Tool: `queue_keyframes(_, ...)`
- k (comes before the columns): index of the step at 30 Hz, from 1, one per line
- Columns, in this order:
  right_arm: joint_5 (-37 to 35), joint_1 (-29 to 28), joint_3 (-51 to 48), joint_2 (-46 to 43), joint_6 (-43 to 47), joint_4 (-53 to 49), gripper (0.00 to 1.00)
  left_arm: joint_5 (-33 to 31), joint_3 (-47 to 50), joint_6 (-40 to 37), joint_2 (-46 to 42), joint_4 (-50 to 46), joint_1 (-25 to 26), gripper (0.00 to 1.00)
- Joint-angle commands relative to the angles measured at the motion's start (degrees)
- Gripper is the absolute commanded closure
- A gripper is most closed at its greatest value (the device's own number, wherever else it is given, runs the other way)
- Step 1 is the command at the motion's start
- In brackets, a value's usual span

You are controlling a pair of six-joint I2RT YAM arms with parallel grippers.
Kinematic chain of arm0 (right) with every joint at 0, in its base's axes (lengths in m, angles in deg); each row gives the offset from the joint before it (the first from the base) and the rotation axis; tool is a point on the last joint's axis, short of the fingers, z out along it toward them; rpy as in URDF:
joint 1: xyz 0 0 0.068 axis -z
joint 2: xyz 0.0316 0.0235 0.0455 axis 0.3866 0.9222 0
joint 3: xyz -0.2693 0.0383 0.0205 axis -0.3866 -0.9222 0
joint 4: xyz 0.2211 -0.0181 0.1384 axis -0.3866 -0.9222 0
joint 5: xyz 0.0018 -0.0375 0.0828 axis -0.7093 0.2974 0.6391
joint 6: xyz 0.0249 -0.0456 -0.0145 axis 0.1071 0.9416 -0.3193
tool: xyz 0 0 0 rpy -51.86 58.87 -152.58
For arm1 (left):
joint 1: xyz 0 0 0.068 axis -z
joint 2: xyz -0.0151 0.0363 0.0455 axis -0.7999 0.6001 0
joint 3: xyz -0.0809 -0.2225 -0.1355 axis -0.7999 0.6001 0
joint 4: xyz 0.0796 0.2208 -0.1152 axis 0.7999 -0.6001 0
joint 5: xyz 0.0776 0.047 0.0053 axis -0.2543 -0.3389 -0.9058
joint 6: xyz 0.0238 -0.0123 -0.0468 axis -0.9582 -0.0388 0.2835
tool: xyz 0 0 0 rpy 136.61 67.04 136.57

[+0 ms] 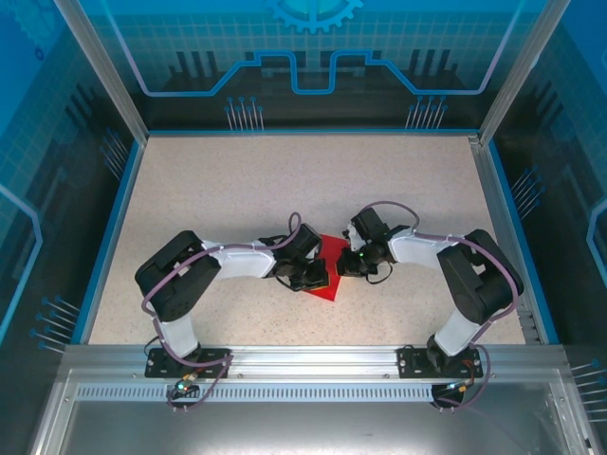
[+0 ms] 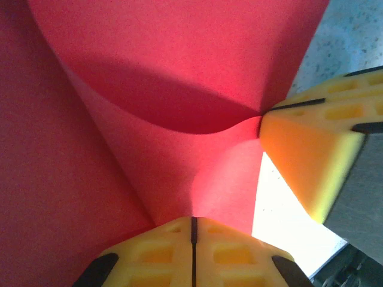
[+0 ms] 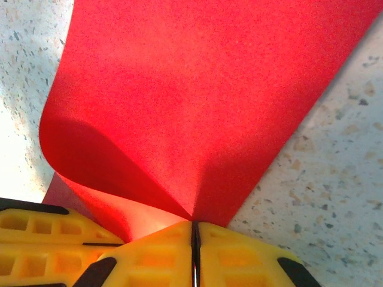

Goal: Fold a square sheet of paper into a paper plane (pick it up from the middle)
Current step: Fold the triangle a second time at the center of the table.

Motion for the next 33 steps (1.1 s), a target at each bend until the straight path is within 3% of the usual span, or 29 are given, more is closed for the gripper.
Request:
queue_keyframes(1, -2.11, -0.85, 0.03, 2.24, 1.09, -2.18, 0.91, -0.87, 0.41, -0.55, -4.55, 2.04, 0.45, 0.90)
queue_keyframes(10, -2.90, -0.84, 0.48, 2.90, 1.96, -3.24, 0.91, -3.32, 1.10, 1.08, -2.72, 3.80, -0.15, 0.90)
queue_keyframes(33, -2.66, -0.79, -0.02, 3.55, 2.08, -2.53, 0.91, -8.02, 0.96, 1.14, 0.91, -2.18, -0.23, 0.91)
